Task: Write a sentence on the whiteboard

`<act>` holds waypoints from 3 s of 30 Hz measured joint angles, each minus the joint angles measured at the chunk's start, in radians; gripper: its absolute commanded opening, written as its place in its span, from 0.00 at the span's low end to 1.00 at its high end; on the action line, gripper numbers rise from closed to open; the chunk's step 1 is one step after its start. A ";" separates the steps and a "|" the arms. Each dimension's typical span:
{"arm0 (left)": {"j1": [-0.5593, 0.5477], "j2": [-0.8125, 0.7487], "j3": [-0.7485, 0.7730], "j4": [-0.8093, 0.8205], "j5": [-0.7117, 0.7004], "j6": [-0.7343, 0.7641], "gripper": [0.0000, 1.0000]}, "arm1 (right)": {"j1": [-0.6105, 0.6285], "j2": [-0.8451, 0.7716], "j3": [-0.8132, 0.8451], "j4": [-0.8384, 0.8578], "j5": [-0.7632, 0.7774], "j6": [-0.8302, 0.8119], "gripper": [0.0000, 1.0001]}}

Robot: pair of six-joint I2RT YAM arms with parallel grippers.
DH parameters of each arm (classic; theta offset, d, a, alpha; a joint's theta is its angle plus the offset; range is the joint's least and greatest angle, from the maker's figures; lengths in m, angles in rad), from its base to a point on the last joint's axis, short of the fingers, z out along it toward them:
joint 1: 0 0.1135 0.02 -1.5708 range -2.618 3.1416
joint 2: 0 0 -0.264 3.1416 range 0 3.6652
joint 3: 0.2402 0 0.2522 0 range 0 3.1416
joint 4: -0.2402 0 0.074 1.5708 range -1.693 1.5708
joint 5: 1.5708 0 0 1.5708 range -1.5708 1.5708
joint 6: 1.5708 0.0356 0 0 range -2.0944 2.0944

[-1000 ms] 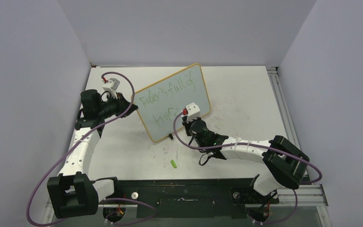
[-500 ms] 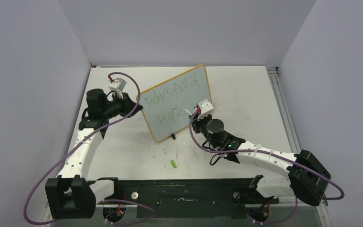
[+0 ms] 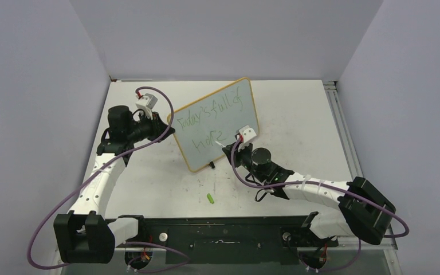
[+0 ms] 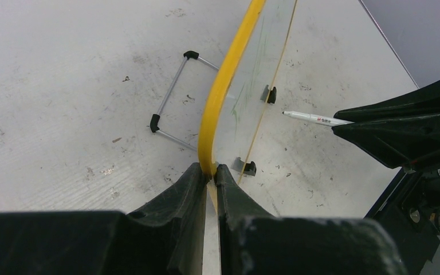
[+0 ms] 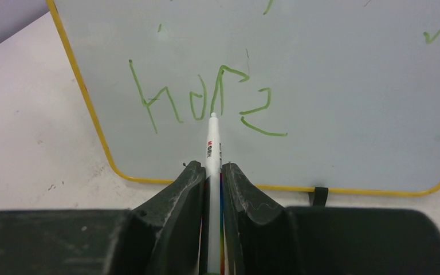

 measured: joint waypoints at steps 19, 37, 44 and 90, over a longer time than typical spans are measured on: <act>-0.002 0.000 0.004 -0.008 0.001 0.010 0.00 | -0.033 0.121 0.020 0.071 -0.083 0.005 0.05; -0.002 0.000 0.004 -0.008 0.002 0.011 0.00 | -0.040 0.135 0.036 0.102 -0.093 0.005 0.05; -0.002 0.000 0.004 -0.008 0.005 0.014 0.00 | -0.050 0.160 0.037 0.114 -0.081 0.005 0.05; -0.005 -0.002 0.004 -0.010 0.016 0.018 0.00 | -0.105 0.076 0.060 0.105 -0.029 0.001 0.05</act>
